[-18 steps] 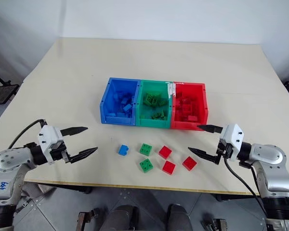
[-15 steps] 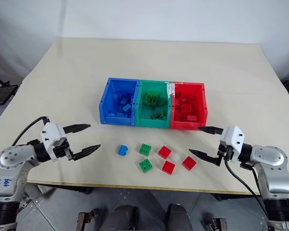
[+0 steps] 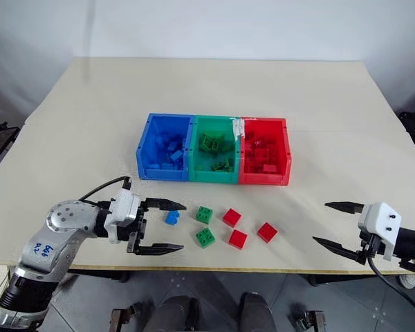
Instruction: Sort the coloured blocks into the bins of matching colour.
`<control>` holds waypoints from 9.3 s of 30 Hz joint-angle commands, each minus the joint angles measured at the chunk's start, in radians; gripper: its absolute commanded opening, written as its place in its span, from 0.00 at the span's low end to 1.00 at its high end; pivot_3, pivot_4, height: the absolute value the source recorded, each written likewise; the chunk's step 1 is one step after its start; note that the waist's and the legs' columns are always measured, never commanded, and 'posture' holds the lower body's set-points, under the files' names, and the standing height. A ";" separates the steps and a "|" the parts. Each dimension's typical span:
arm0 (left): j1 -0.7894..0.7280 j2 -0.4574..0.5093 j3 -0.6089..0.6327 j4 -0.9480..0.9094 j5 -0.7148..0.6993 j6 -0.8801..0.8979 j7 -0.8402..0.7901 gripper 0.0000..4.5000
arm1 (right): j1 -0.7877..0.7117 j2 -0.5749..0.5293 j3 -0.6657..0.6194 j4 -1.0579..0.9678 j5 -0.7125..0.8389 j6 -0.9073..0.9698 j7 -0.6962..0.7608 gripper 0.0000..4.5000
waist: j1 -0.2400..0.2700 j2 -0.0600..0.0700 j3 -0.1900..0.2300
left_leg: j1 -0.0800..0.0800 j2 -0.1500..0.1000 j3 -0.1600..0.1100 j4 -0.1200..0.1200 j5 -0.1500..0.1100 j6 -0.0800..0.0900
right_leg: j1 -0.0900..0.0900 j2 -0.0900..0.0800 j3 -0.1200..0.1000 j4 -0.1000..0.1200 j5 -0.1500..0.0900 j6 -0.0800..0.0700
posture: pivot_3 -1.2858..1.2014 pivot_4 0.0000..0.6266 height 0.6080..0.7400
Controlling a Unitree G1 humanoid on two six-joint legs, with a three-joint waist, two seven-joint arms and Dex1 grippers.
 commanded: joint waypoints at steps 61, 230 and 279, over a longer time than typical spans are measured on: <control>0.096 0.002 0.225 -0.026 -0.079 0.025 0.248 1.00 | -0.720 0.177 0.258 0.212 -0.013 0.264 -0.246 0.99 | 0.008 0.003 0.002 | -0.007 0.004 -0.003 0.008 -0.005 -0.001 | -0.005 0.000 -0.003 0.001 0.002 -0.005 | 0.52 0.24 1.00; 0.097 0.051 0.260 0.126 -0.004 -0.132 0.125 1.00 | -0.336 0.028 0.125 0.121 0.058 0.038 0.145 0.99 | -0.002 0.007 0.005 | -0.001 0.009 0.020 0.014 -0.015 0.007 | -0.004 -0.004 -0.016 -0.002 0.004 -0.001 | 0.52 0.24 1.00; -0.146 0.045 -0.267 -0.308 0.100 0.598 0.345 1.00 | -0.152 0.072 0.102 -0.128 0.114 0.141 -0.010 0.99 | 0.027 0.008 0.005 | -0.001 0.007 0.016 0.016 -0.013 0.007 | 0.001 -0.003 -0.013 -0.008 0.006 0.001 | 0.52 0.24 1.00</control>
